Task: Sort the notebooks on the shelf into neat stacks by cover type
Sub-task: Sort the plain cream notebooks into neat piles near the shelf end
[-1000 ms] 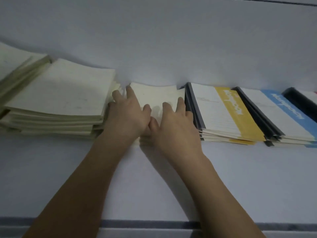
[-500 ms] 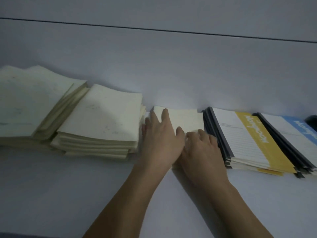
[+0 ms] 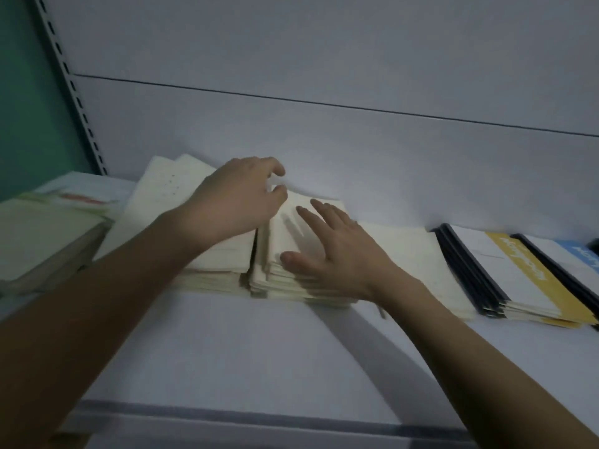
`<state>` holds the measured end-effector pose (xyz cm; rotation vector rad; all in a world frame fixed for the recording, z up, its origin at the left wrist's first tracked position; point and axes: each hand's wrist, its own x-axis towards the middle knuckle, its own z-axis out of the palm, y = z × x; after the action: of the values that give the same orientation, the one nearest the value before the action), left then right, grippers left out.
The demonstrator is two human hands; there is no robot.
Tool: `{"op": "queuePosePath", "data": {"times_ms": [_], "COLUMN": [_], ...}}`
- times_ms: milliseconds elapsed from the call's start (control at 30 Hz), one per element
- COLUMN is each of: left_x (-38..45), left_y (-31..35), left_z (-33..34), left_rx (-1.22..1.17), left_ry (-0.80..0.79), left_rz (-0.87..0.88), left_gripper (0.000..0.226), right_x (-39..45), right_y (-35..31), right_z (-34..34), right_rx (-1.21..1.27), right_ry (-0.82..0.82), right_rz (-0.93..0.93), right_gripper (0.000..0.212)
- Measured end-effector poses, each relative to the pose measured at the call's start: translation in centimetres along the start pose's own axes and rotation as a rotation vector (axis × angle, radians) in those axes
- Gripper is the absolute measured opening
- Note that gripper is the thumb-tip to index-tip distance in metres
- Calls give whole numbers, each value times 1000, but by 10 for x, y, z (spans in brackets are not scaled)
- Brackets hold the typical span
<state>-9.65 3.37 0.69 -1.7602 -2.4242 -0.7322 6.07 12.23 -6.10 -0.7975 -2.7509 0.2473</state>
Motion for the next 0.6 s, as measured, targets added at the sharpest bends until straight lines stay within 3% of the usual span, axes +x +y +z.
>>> {"op": "queuePosePath", "data": {"times_ms": [100,200,333,433,533,600], "left_x": [-13,-16,-21,-24,-21,-18], "left_y": [-33,-48,-38,-13,13,28], "left_z": [-8,-13,-12,-20,-33,-38], "left_rx": [-32,-113,-203,-463,-809,-1093], "left_ry": [-61,-98,-50,-144,-397,-534], "left_rz": [-44,-59,-51,-114,-229,-302], "left_gripper": [34,33,30,47,68,72], "right_x": [-6,-36,-56,-52,-43,-40], "right_y": [-9,-20,-20,-25,-39,-50], "right_z": [13,21,4,-31,-58,-61], "right_rx": [-34,-115,23,227,175,143], "right_ry": [-187,-123,-102,126,392,486], "right_rz": [43,18,-2,50,10,-12], "right_gripper": [97,100,65,40,35,31]}}
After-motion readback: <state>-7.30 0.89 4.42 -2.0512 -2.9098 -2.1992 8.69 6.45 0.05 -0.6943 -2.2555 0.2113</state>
